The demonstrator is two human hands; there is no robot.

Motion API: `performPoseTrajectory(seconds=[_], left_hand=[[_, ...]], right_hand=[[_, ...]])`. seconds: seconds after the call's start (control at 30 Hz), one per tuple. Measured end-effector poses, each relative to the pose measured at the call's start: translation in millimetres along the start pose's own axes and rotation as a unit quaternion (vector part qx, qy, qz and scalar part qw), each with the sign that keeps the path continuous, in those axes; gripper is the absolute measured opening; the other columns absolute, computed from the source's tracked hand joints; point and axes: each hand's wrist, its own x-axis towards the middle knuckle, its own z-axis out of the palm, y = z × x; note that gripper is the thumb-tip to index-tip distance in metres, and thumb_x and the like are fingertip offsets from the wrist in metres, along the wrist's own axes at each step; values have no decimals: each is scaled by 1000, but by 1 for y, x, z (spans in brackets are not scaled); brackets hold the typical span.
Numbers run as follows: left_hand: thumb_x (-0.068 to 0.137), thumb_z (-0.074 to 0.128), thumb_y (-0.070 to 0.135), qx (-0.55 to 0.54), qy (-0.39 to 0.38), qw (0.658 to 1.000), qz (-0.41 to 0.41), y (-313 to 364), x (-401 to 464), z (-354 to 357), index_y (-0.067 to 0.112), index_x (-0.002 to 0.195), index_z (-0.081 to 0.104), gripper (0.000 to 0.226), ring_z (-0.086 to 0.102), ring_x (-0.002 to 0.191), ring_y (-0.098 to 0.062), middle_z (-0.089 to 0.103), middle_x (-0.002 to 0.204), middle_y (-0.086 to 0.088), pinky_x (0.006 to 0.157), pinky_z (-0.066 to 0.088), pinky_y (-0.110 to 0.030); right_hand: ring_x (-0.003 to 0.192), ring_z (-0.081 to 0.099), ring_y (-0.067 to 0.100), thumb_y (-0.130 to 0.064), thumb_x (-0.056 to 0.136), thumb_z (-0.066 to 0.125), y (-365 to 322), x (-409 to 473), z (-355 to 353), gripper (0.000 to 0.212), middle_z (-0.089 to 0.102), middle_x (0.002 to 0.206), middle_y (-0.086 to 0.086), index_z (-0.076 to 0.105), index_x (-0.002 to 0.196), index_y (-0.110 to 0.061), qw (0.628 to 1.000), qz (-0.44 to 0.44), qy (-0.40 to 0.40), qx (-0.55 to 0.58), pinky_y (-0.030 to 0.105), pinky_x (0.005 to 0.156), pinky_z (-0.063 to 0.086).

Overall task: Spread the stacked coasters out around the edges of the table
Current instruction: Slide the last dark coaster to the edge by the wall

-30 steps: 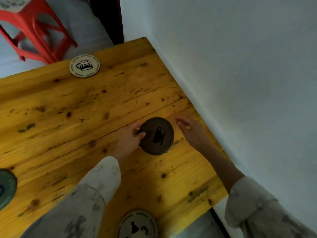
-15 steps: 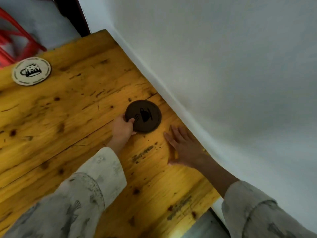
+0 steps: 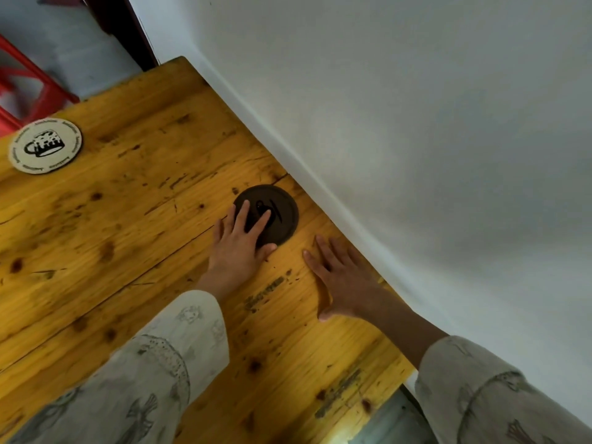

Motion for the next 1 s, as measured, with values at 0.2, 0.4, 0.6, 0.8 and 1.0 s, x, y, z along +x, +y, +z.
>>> performPoseTrajectory(seconds=[0.2,0.4,0.6,0.8,1.0], left_hand=[[85,30,59,-5,26,999,-23,14,10,-6,35,143,8,66,-6,143,-32,-1,157,-10,116,3,-47],[84,36,59,-29,53,996,-59,27,21,-6,32,142,14,68,0,142,-37,6,155,-14,114,10,-50],[84,37,59,-40,58,995,-69,28,24,-4,32,142,15,68,0,141,-37,6,154,-15,113,14,-50],[83,36,60,-23,58,995,-78,31,29,-7,33,142,16,67,5,141,-36,8,154,-14,114,11,-50],[83,35,61,-19,47,995,-88,31,32,-7,35,142,13,68,2,141,-35,5,155,-12,113,12,-51]], right_hand=[[141,-27,29,-55,66,71,-1,-1,-1,123,-33,153,4,-22,142,-31,1000,0,2,7,50,118,-6],[141,-27,29,-55,65,71,1,0,1,123,-33,153,4,-22,142,-31,1000,-1,6,7,50,117,-7],[141,-27,29,-54,65,72,2,1,2,124,-33,153,4,-22,142,-32,1000,-3,7,15,50,116,-8],[140,-28,29,-54,66,72,1,1,1,123,-34,152,4,-23,142,-32,1000,-4,3,17,49,116,-8],[141,-27,29,-54,66,72,0,1,-2,124,-33,152,4,-23,142,-31,1000,-1,-1,12,50,118,-7]])
